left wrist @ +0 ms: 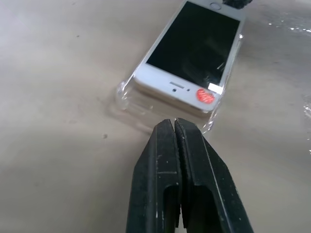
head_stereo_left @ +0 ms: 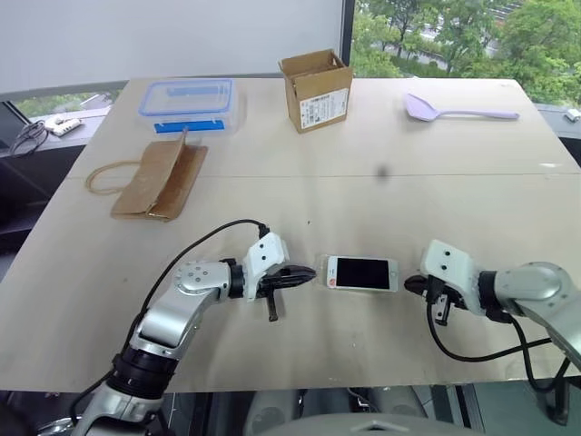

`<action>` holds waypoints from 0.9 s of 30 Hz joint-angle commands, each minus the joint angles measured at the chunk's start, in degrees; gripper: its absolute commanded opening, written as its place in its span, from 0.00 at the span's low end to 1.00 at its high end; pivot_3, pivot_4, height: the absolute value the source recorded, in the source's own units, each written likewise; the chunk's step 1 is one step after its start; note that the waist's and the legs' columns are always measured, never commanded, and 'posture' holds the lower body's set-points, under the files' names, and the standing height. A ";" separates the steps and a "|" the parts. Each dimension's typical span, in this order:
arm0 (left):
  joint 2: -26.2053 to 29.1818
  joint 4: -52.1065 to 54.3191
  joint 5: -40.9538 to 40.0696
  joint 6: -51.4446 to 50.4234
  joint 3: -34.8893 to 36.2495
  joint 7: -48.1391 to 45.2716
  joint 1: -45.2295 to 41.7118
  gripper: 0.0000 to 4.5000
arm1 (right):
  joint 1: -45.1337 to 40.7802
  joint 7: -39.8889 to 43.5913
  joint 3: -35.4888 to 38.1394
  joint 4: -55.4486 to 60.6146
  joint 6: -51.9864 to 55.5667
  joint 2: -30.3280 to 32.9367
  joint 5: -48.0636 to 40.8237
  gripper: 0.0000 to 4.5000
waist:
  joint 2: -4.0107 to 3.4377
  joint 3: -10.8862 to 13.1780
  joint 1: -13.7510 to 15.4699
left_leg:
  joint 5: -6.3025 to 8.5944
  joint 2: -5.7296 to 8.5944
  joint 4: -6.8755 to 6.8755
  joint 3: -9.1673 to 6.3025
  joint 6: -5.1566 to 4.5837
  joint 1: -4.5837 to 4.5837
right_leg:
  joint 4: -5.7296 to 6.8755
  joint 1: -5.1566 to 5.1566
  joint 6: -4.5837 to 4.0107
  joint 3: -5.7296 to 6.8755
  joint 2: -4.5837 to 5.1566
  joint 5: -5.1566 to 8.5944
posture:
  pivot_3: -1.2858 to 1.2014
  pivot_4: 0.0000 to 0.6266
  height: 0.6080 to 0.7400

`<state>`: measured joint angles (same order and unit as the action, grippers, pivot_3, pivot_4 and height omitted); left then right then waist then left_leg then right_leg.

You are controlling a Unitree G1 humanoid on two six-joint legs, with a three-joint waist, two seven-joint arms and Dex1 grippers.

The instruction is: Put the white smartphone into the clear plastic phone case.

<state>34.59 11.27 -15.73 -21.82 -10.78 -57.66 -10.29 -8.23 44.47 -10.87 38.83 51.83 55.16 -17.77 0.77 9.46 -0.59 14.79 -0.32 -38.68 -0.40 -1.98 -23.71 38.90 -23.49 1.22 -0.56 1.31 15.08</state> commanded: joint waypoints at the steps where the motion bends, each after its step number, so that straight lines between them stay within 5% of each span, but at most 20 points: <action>1: 0.25 3.72 0.15 -3.70 1.08 3.39 -0.50 0.01 | -1.27 0.37 0.04 -0.52 -1.86 0.22 1.03 0.01 | 0.00 0.00 0.00 | 0.00 0.00 -0.01 0.00 0.00 0.00 | 0.00 0.00 0.00 0.00 0.00 0.00 | 0.52 0.24 1.00; 27: -4.40 8.17 0.30 -8.98 -0.97 12.38 1.86 0.01 | -8.29 1.99 -6.86 -2.92 -2.48 -4.16 3.35 0.01 | 0.00 -0.01 0.50 | 0.00 0.00 -0.10 -0.03 0.00 0.02 | 0.03 0.06 0.00 0.01 0.01 -0.01 | 0.52 0.24 1.00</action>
<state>30.72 17.44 -14.87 -30.82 -11.39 -45.72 -8.72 -15.13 45.88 -17.58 34.63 49.92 51.62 -14.19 0.77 9.46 -0.08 14.79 -0.32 -38.78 -0.43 -1.98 -23.69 38.93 -23.43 1.22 -0.55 1.32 15.07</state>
